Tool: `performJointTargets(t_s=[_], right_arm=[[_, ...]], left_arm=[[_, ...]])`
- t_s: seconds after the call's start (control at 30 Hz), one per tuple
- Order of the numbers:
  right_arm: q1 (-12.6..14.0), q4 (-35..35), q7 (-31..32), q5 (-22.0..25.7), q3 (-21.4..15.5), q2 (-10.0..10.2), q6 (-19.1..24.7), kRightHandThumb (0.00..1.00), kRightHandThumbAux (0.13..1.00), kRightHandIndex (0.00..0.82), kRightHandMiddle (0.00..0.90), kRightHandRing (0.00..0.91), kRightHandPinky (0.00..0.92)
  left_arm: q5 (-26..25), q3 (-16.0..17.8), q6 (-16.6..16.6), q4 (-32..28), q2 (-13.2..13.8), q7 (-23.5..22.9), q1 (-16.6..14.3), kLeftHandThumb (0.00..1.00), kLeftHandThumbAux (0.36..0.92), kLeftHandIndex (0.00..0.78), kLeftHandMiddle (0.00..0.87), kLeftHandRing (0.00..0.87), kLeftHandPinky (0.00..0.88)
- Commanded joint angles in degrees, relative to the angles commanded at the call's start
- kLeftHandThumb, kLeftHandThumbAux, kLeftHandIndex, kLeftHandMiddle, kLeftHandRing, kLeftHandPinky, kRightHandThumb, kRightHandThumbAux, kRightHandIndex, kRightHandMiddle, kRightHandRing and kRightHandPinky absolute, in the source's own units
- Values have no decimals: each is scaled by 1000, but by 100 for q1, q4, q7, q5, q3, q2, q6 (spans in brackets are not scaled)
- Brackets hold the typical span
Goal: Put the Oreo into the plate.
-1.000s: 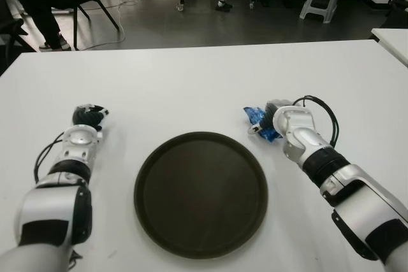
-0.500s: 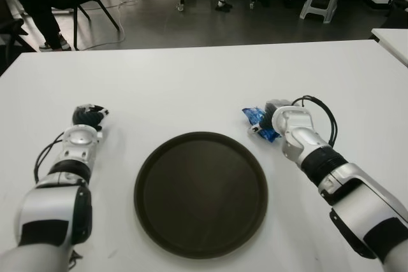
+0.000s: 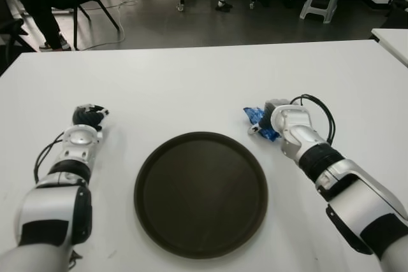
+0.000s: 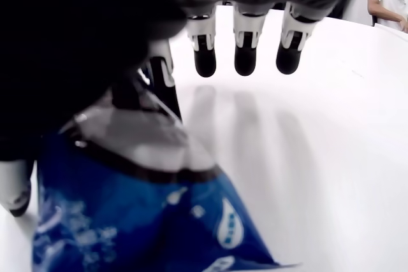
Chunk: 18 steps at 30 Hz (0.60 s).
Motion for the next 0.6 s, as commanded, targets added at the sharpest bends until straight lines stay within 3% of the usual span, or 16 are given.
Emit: performJointTargets(t_s=[0.3,0.47,0.57,0.6], right_arm=[[-64,171,-21,6,-13,59,24,0,465,541,62,0,0],[-85,219,-79,-26,8,58,19,0,477,502,49,0,0],[-33,174,-276,-65,14,31,-10,32,541,468,34,0,0],[-5,153,-364,-71,10,18,-33,93,583,473,35,0,0]], left_arm=[[24,-32,17,2,13,33,-5,690,712,411,221,200,96],[41,-53,32,7,15,47,-8,690,712,411,209,192,95],[47,-61,42,11,16,45,-10,689,713,409,207,196,102],[48,-63,43,11,16,41,-10,689,713,409,209,199,103]])
